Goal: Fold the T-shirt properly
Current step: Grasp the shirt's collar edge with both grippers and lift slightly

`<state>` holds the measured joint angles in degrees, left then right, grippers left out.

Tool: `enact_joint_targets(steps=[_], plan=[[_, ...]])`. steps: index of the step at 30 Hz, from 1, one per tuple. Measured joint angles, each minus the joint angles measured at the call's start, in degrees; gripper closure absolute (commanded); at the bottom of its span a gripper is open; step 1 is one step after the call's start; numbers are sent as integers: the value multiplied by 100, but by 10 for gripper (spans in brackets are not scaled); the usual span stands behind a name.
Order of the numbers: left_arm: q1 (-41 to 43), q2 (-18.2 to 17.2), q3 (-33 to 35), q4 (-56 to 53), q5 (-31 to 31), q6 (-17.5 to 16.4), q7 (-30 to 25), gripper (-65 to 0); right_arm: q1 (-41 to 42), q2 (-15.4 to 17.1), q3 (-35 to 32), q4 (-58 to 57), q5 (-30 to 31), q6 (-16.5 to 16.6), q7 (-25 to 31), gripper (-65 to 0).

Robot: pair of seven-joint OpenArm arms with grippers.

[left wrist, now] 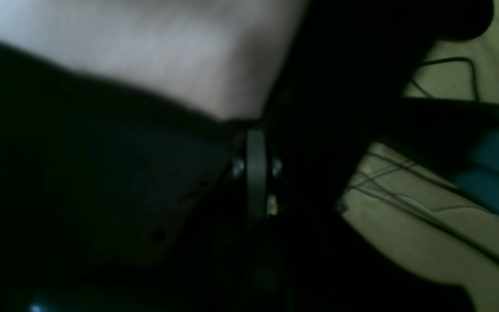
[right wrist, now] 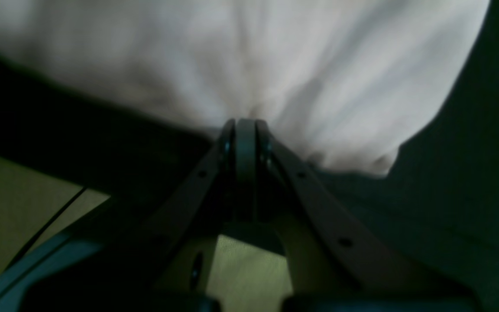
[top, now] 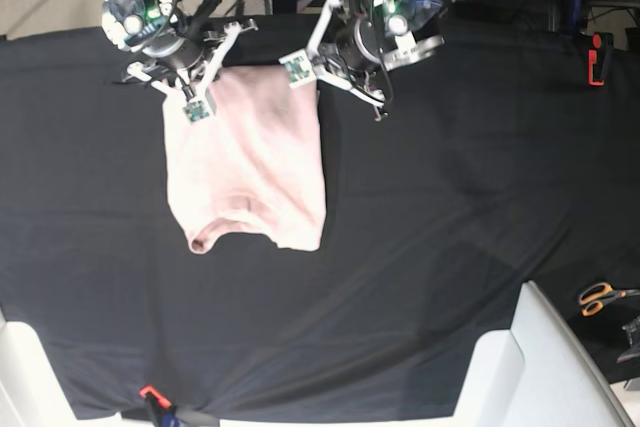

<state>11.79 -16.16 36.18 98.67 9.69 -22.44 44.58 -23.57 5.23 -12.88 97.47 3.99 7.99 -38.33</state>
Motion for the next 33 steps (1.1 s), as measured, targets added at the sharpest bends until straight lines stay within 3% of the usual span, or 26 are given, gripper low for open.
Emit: enact_joint_targets(steps=[4, 11, 14, 16, 24, 33], plan=[[-149, 319, -22, 378, 76, 17, -55, 0, 153, 24, -13, 271, -15, -2, 96, 0], [-402, 850, 17, -334, 37, 109, -66, 0, 168, 26, -13, 319, -17, 0, 61, 0], [-516, 826, 9, -601, 70, 529, -66, 0, 55, 35, -9, 605, -52, -24, 63, 0], [-527, 767, -9, -699, 66, 584, -70, 0, 0, 140, -15, 817, 24, 22, 63, 0], [-223, 457, 0, -1185, 81, 662, -787, 0, -13, 216, -4, 944, -4, 0, 68, 0], [2, 109, -13, -337, 66, 581, -450, 0, -13, 219, -2, 942, -15, 0, 63, 0]])
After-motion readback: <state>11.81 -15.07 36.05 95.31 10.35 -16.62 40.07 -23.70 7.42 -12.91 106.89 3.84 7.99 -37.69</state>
